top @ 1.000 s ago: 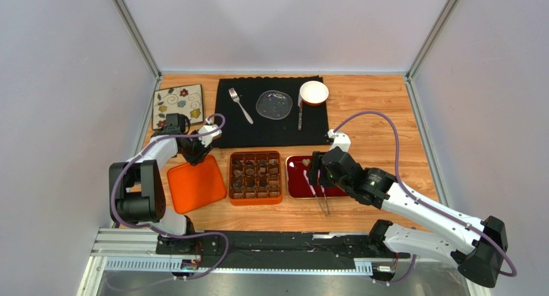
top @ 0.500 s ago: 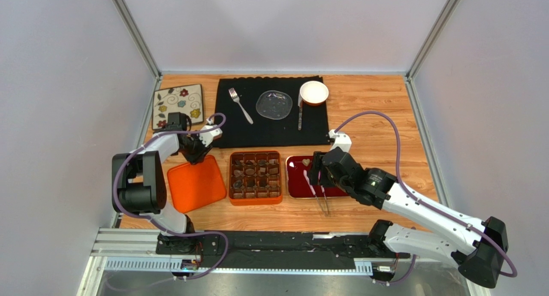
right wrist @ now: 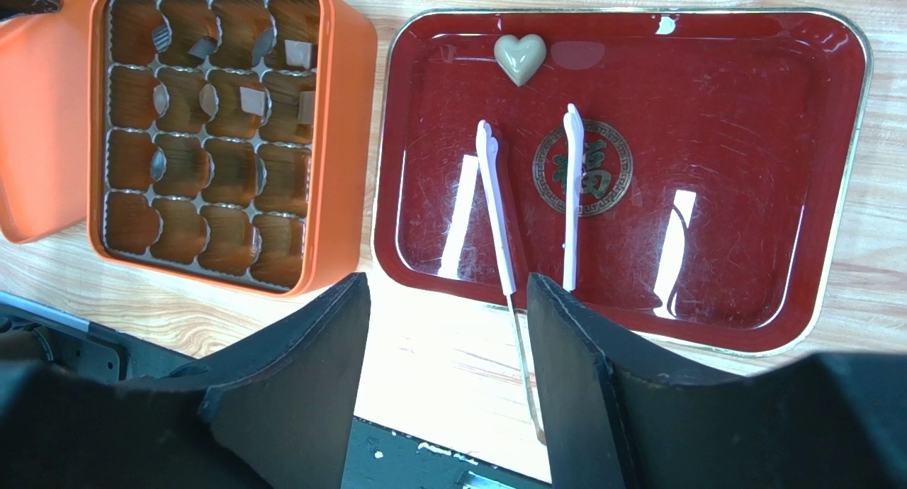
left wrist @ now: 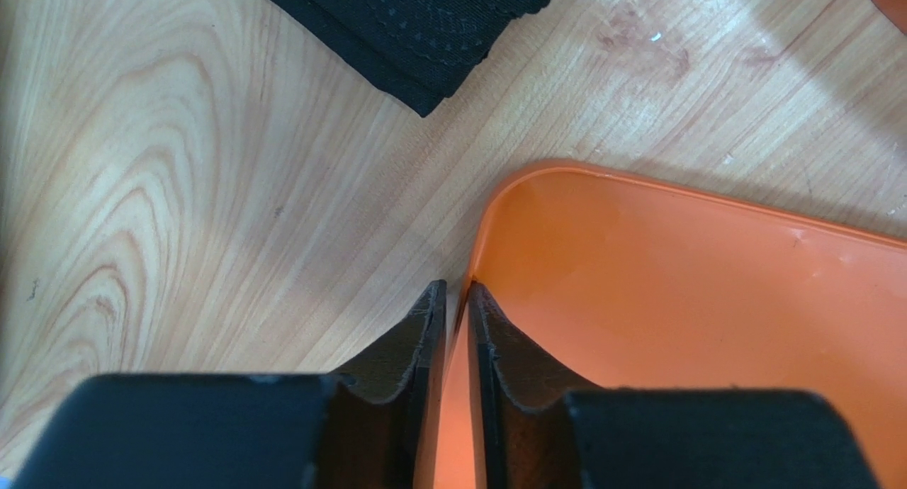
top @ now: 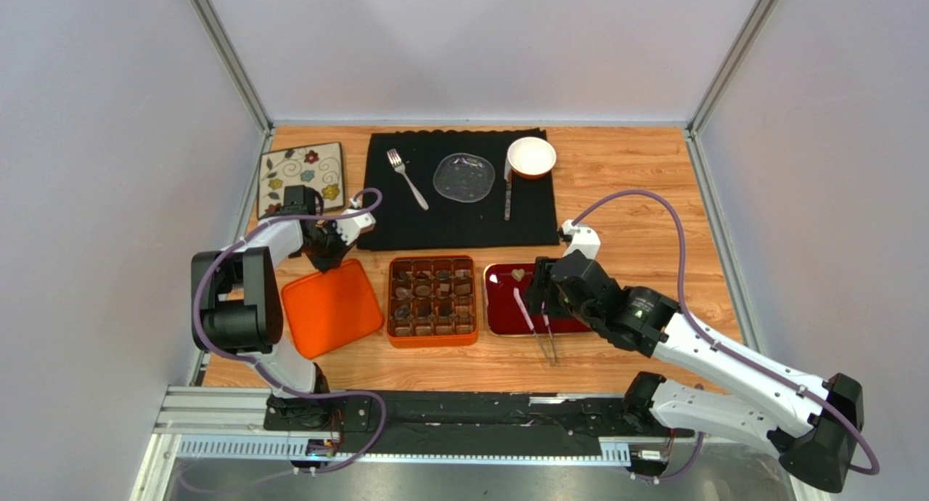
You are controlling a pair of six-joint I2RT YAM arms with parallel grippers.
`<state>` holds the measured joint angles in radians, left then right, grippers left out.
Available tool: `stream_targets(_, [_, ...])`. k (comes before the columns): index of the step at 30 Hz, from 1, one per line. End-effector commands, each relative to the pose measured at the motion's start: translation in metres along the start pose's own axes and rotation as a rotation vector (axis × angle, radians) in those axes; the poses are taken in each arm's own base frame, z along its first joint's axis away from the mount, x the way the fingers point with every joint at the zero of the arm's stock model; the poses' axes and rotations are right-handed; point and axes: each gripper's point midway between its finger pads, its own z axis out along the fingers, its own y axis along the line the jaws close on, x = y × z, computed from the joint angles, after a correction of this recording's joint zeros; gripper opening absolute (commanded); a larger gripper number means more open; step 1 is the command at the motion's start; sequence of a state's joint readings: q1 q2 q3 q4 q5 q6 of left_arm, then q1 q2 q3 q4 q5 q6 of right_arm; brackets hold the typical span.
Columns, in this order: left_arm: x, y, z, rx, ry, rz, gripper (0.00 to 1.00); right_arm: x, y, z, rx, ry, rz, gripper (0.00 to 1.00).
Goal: Pack the chocolate
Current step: Pick up the box lid from the center of the board.
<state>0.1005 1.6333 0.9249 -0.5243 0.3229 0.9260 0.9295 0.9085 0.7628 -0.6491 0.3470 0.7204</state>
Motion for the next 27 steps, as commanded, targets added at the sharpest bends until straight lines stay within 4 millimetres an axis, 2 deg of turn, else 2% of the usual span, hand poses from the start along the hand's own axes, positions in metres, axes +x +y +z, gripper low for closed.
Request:
stream_targets(1, [0.004, -0.003, -0.003, 0.037, 0.017, 0.018, 0.19, -0.012, 0.008, -0.007, -0.03, -0.042, 0.035, 0.59])
stream_targets(7, [0.008, -0.01, -0.008, 0.067, 0.04, 0.033, 0.02, -0.012, 0.01, -0.01, -0.043, -0.05, 0.045, 0.58])
stream_targets(10, [0.006, -0.011, -0.02, 0.056, 0.046, 0.04, 0.0, -0.011, 0.011, -0.01, -0.046, -0.05, 0.042, 0.58])
stream_targets(13, [-0.008, -0.004, -0.046, 0.0, 0.019, 0.061, 0.0, -0.011, 0.013, -0.008, -0.057, -0.05, 0.039, 0.58])
stream_targets(16, [-0.022, 0.007, -0.083, -0.101, -0.002, 0.102, 0.0, -0.013, 0.019, -0.007, -0.078, -0.054, 0.039, 0.58])
stream_targets(17, [-0.029, 0.01, -0.103, -0.154, -0.022, 0.121, 0.0, -0.014, 0.022, -0.006, -0.087, -0.057, 0.042, 0.58])
stream_targets(18, [-0.03, 0.008, -0.114, -0.167, -0.021, 0.129, 0.0, -0.014, 0.025, -0.006, -0.101, -0.055, 0.04, 0.58])
stream_targets(19, [-0.041, 0.014, -0.139, -0.242, -0.046, 0.156, 0.0, -0.014, 0.028, -0.004, -0.107, -0.051, 0.04, 0.58])
stream_targets(21, [-0.048, 0.011, -0.165, -0.281, -0.065, 0.171, 0.0, -0.013, 0.036, -0.003, -0.141, -0.046, 0.045, 0.58])
stream_targets(22, [-0.064, 0.013, -0.195, -0.352, -0.119, 0.185, 0.0, -0.013, 0.039, -0.002, -0.154, -0.042, 0.048, 0.57])
stream_targets(24, [-0.078, 0.012, -0.224, -0.417, -0.178, 0.18, 0.0, -0.014, 0.051, -0.001, -0.203, -0.043, 0.072, 0.57])
stream_targets(25, [-0.093, 0.007, -0.253, -0.478, -0.258, 0.18, 0.0, -0.01, 0.059, -0.001, -0.242, -0.022, 0.075, 0.58])
stream_targets(27, [-0.11, 0.002, -0.281, -0.547, -0.36, 0.185, 0.0, -0.01, 0.08, -0.001, -0.329, 0.002, 0.113, 0.59])
